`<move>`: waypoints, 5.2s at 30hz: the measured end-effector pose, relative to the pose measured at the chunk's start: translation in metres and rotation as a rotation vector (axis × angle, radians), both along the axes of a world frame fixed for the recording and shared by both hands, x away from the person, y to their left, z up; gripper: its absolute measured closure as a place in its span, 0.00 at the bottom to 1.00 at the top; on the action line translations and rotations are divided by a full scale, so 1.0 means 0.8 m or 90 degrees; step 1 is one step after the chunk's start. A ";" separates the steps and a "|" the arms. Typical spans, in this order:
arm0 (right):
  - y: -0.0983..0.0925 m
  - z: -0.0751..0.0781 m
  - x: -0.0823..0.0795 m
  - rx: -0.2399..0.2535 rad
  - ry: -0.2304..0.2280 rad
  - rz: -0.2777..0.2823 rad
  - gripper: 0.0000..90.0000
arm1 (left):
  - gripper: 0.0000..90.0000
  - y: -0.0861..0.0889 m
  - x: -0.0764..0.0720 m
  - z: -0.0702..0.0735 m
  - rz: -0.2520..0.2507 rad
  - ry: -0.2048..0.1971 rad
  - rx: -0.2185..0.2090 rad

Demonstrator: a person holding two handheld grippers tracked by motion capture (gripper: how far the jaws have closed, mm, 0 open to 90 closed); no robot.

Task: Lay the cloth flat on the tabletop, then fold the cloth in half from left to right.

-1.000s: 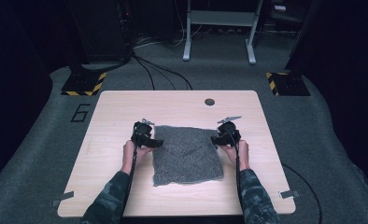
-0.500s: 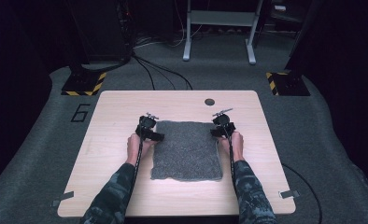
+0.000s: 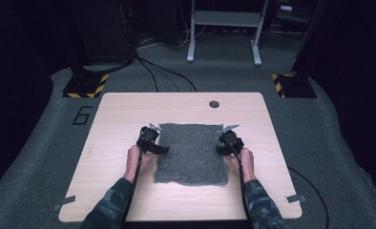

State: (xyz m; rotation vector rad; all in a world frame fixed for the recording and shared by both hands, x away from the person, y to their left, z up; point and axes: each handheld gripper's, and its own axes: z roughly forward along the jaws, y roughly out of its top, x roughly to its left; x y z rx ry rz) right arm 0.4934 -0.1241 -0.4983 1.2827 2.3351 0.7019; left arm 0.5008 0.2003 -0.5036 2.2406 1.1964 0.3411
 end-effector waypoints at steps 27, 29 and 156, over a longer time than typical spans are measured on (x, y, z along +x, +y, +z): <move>-0.010 -0.015 -0.077 -0.003 -0.002 0.026 0.11 | 0.17 -0.005 -0.099 -0.009 -0.062 -0.049 0.055; -0.017 -0.016 -0.076 0.005 -0.003 0.029 0.10 | 0.17 -0.005 -0.102 -0.009 -0.064 -0.055 0.059; 0.251 -0.018 -0.154 0.041 -0.038 0.307 0.88 | 0.66 0.003 0.110 -0.004 0.062 -0.034 -0.025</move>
